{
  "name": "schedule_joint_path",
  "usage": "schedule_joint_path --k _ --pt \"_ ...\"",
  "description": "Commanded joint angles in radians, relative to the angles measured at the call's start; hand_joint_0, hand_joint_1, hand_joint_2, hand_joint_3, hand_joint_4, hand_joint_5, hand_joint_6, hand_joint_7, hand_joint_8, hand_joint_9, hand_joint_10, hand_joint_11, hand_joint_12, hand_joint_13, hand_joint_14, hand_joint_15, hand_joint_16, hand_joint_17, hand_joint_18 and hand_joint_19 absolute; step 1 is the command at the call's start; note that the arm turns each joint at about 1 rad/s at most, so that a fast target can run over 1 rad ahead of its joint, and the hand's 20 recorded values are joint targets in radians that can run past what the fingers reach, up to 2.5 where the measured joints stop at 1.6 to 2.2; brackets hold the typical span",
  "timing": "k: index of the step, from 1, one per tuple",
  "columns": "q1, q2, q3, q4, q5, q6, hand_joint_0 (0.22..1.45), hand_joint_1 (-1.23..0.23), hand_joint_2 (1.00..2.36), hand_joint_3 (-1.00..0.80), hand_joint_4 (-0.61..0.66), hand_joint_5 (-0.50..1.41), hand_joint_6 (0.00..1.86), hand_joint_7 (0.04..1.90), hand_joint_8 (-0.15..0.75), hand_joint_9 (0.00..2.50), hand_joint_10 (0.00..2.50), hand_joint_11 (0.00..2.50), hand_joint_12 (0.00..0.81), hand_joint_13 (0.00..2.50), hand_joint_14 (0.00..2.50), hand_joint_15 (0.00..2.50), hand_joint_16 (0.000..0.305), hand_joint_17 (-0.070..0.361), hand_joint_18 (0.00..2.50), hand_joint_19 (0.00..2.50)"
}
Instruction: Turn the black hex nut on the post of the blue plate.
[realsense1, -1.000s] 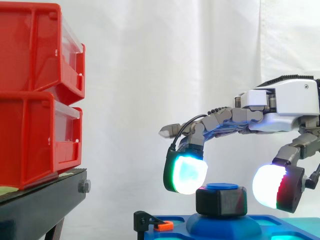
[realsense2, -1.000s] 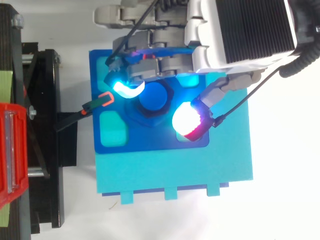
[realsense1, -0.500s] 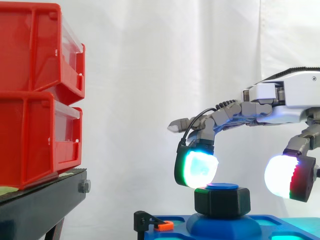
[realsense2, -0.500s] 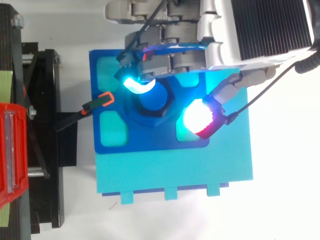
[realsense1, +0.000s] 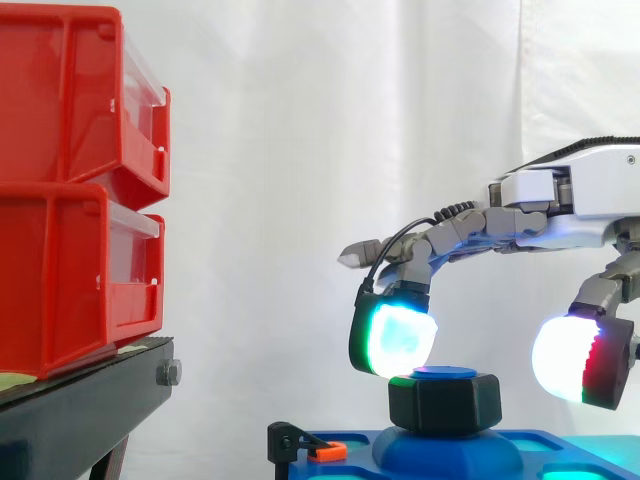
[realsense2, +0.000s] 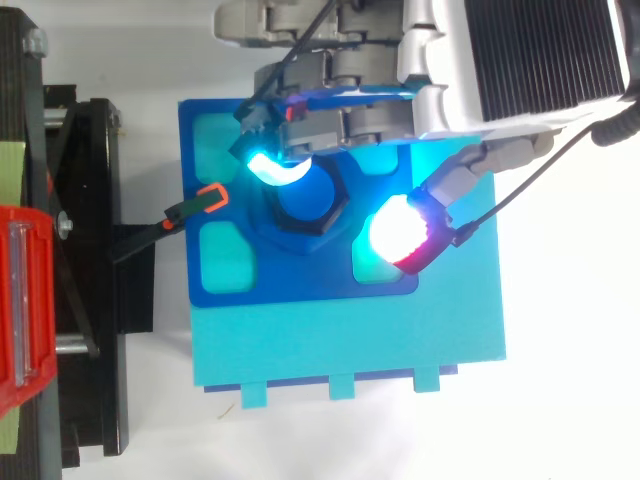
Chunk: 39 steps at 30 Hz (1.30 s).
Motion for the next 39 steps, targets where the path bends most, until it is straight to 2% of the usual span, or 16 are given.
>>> schedule_joint_path --k 1,22,39 --pt "-0.002 0.001 -0.001 -0.007 0.000 0.000 0.38 -0.53 1.00 -0.50 0.39 -0.19 0.50 0.93 0.083 0.08 0.86 0.12 0.262 0.12 0.00 0.05 0.043 0.096 0.22 0.24" --pt "-0.009 0.017 0.000 -0.066 0.003 -0.054 0.39 -0.52 1.00 -0.50 0.39 -0.19 0.50 0.94 0.076 0.08 0.86 0.14 0.259 0.12 0.00 0.06 0.042 0.094 0.22 0.24" --pt "-0.011 0.033 0.000 -0.080 0.005 -0.055 0.39 -0.53 1.00 -0.50 0.39 -0.19 0.50 0.94 0.073 0.09 0.84 0.15 0.257 0.13 0.00 0.05 0.041 0.093 0.24 0.23"
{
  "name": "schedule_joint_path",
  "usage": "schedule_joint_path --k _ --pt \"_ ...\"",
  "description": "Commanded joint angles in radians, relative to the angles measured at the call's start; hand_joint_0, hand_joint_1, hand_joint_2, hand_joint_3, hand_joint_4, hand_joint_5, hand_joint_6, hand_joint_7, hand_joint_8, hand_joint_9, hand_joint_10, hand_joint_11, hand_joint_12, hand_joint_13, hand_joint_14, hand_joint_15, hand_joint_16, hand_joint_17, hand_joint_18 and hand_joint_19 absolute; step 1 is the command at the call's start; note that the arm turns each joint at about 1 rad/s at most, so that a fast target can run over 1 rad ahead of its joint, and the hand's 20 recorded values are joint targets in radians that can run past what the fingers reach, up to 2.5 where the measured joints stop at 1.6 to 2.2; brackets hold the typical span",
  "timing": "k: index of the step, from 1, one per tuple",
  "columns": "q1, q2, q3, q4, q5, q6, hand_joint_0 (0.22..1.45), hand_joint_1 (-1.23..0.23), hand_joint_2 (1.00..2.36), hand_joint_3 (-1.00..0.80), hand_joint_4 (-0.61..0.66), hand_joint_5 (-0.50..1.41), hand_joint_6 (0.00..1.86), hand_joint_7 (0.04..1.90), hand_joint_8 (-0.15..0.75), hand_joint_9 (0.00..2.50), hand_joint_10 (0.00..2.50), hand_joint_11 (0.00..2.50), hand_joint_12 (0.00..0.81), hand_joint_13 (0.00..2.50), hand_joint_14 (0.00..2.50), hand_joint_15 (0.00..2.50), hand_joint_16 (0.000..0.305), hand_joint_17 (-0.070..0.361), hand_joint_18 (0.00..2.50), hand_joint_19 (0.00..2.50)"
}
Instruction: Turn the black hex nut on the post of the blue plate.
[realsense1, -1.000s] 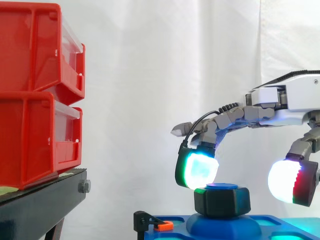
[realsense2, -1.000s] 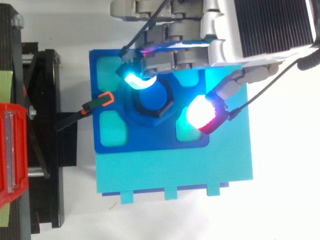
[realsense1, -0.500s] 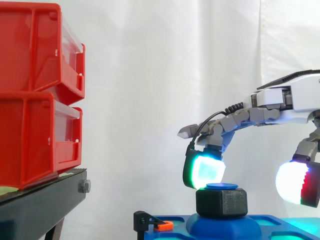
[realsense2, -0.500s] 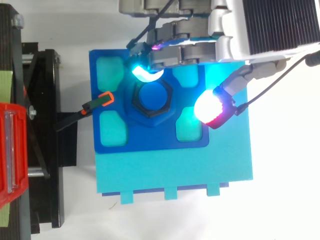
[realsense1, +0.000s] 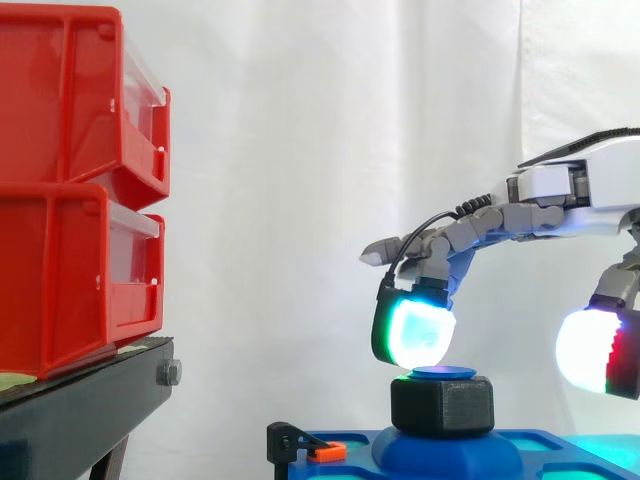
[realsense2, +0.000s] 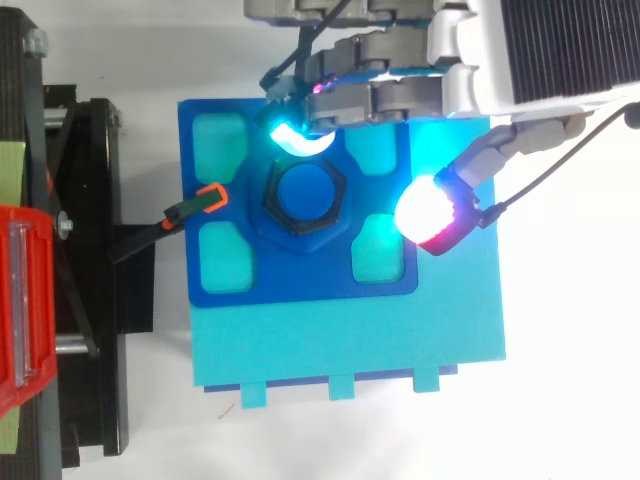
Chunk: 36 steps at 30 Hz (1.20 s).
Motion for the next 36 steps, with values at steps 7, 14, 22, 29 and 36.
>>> schedule_joint_path --k 7,14,22,29,36 --pt "0.000 0.005 0.000 -0.014 0.000 0.000 0.40 -0.54 1.00 -0.50 0.39 -0.19 0.50 0.94 0.069 0.08 0.87 0.16 0.252 0.12 0.00 0.06 0.040 0.091 0.23 0.23" --pt "0.000 0.021 0.000 -0.015 0.000 0.000 0.42 -0.63 1.00 -0.50 0.35 -0.20 0.50 0.94 0.048 0.08 0.73 0.23 0.240 0.11 0.00 0.05 0.038 0.086 0.21 0.24" --pt "0.003 0.050 0.000 -0.012 0.002 0.006 0.45 -0.67 1.00 -0.50 0.31 -0.21 0.50 0.93 0.025 0.09 0.52 0.33 0.228 0.10 0.00 0.06 0.036 0.080 0.20 0.23" --pt "0.021 0.050 0.000 0.031 0.034 0.051 0.49 -0.71 1.00 -0.50 0.20 -0.25 0.50 0.90 0.003 0.09 0.28 0.42 0.213 0.07 0.00 0.06 0.033 0.073 0.15 0.25" --pt "0.044 0.041 0.000 0.068 0.051 0.067 0.52 -0.79 1.00 -0.50 0.06 -0.30 0.50 0.81 0.011 0.09 0.00 0.45 0.203 0.06 0.00 0.05 0.031 0.069 0.14 0.22"
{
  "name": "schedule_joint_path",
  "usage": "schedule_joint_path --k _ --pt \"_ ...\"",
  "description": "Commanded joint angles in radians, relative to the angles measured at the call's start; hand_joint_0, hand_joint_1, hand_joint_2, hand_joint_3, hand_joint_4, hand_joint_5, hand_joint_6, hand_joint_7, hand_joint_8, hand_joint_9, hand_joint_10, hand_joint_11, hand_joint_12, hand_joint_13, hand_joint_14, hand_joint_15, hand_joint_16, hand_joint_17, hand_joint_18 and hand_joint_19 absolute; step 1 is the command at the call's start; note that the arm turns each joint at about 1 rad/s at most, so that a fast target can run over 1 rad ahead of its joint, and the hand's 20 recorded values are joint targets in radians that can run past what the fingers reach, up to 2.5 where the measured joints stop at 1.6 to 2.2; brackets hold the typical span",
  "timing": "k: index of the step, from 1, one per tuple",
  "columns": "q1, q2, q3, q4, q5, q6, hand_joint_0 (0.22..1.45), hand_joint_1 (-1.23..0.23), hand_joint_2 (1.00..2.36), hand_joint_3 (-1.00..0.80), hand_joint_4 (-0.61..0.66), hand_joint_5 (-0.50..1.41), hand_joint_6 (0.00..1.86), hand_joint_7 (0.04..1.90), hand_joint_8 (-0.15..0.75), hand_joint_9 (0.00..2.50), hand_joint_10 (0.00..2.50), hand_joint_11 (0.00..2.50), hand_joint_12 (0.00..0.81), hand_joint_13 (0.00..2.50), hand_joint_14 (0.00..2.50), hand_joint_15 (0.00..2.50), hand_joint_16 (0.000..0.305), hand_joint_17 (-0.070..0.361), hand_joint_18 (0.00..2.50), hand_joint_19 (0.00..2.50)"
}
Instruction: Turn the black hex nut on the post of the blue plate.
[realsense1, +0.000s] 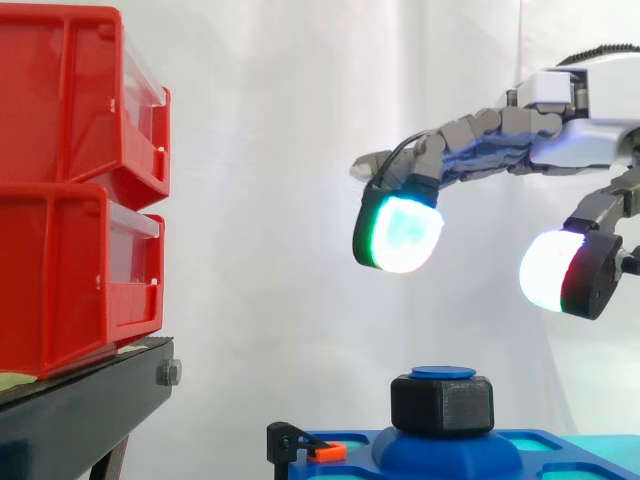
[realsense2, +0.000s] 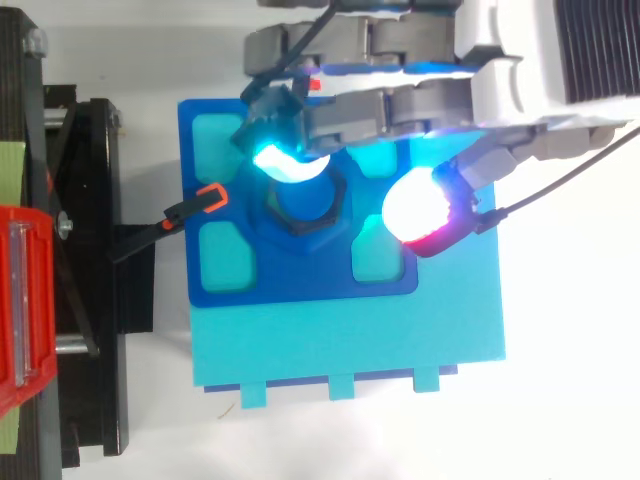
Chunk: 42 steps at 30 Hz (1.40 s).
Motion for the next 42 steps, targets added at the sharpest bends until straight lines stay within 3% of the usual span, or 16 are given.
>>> schedule_joint_path --k 1,9,20,31,36,42 --pt "0.014 -0.007 0.000 0.015 0.006 0.004 0.52 -0.80 1.00 -0.50 0.05 -0.30 0.50 0.81 0.013 0.07 0.00 0.42 0.207 0.05 0.00 0.05 0.031 0.070 0.14 0.21" --pt "0.029 -0.026 0.000 0.035 0.012 0.019 0.50 -0.81 1.00 -0.50 0.01 -0.30 0.50 0.80 0.026 0.03 0.00 0.33 0.219 0.05 0.00 0.04 0.033 0.074 0.14 0.21" --pt "0.028 -0.080 0.000 0.083 0.009 0.047 0.49 -0.75 1.00 -0.50 0.06 -0.30 0.50 0.84 0.013 0.03 0.00 0.37 0.224 0.05 0.00 0.04 0.033 0.075 0.14 0.23" --pt "0.029 -0.082 -0.002 0.100 0.009 0.051 0.45 -0.71 1.00 -0.50 0.10 -0.29 0.50 0.85 0.023 0.05 0.00 0.40 0.239 0.05 0.00 0.05 0.036 0.081 0.14 0.24" --pt "0.029 -0.111 0.000 0.117 0.009 0.053 0.44 -0.70 1.00 -0.50 0.11 -0.29 0.50 0.85 0.028 0.05 0.00 0.38 0.242 0.05 0.00 0.05 0.037 0.083 0.15 0.24" --pt "0.031 -0.111 0.000 0.141 0.009 0.053 0.44 -0.69 1.00 -0.50 0.12 -0.29 0.50 0.86 0.028 0.06 0.00 0.40 0.243 0.05 0.00 0.05 0.037 0.084 0.15 0.24"
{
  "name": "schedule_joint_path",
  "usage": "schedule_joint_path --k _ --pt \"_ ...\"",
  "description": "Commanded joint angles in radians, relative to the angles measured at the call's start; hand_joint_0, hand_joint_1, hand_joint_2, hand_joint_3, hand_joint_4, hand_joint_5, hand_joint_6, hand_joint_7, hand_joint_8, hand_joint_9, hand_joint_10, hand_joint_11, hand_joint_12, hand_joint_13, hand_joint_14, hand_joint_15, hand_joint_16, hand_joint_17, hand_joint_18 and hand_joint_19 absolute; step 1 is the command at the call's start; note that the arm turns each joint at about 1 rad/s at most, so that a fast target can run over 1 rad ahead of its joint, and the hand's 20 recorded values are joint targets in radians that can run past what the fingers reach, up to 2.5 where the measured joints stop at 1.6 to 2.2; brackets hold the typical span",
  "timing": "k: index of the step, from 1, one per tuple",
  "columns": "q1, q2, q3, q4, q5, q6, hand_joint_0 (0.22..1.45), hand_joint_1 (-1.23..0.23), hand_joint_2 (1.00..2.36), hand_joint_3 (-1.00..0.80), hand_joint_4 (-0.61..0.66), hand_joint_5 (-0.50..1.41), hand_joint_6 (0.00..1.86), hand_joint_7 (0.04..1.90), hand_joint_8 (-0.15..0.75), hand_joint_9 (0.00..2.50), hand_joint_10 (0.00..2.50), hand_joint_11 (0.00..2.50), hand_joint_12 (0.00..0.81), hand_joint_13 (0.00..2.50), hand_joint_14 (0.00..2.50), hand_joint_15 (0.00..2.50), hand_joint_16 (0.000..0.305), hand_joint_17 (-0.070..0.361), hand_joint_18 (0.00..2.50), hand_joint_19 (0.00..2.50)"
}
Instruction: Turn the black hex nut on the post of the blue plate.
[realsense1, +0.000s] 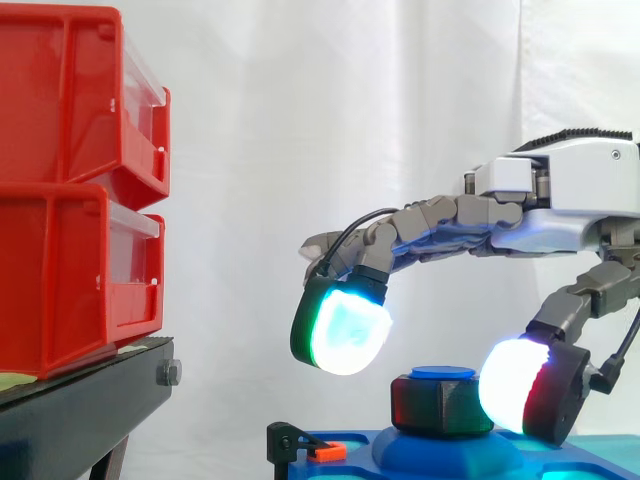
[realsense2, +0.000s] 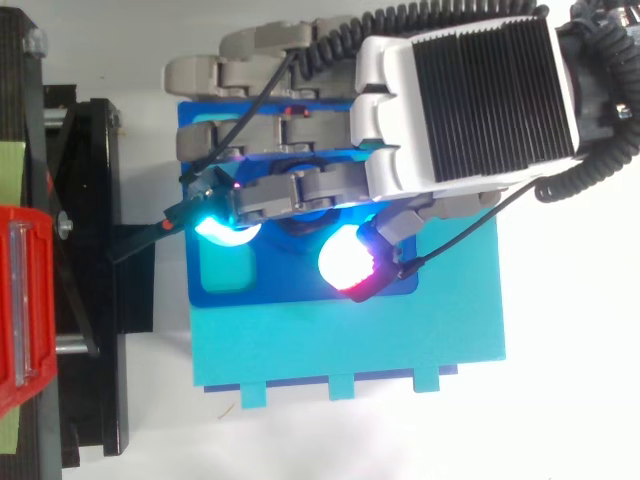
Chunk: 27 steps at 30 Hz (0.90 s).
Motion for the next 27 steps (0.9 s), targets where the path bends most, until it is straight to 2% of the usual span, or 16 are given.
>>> schedule_joint_path --k 1,10,14,27 --pt "0.001 0.000 0.001 0.005 -0.002 0.000 0.44 -0.69 1.00 -0.50 0.12 -0.29 0.50 0.86 0.028 0.06 0.00 0.40 0.242 0.05 0.00 0.05 0.037 0.084 0.15 0.25" --pt "-0.004 -0.002 -0.001 0.002 -0.003 0.000 0.43 -0.68 1.00 -0.50 0.14 -0.29 0.50 0.86 0.029 0.05 0.05 0.39 0.243 0.06 0.00 0.05 0.037 0.084 0.16 0.25" --pt "-0.011 -0.002 -0.001 -0.008 -0.008 0.000 0.43 -0.67 1.00 -0.50 0.14 -0.28 0.50 0.86 0.030 0.05 0.06 0.38 0.245 0.06 0.00 0.05 0.038 0.085 0.16 0.24" --pt "-0.025 0.000 0.001 -0.017 -0.015 0.000 0.38 -0.65 1.00 -0.50 0.17 -0.28 0.50 0.86 0.069 0.03 0.37 0.23 0.267 0.07 0.00 0.07 0.043 0.097 0.18 0.24"
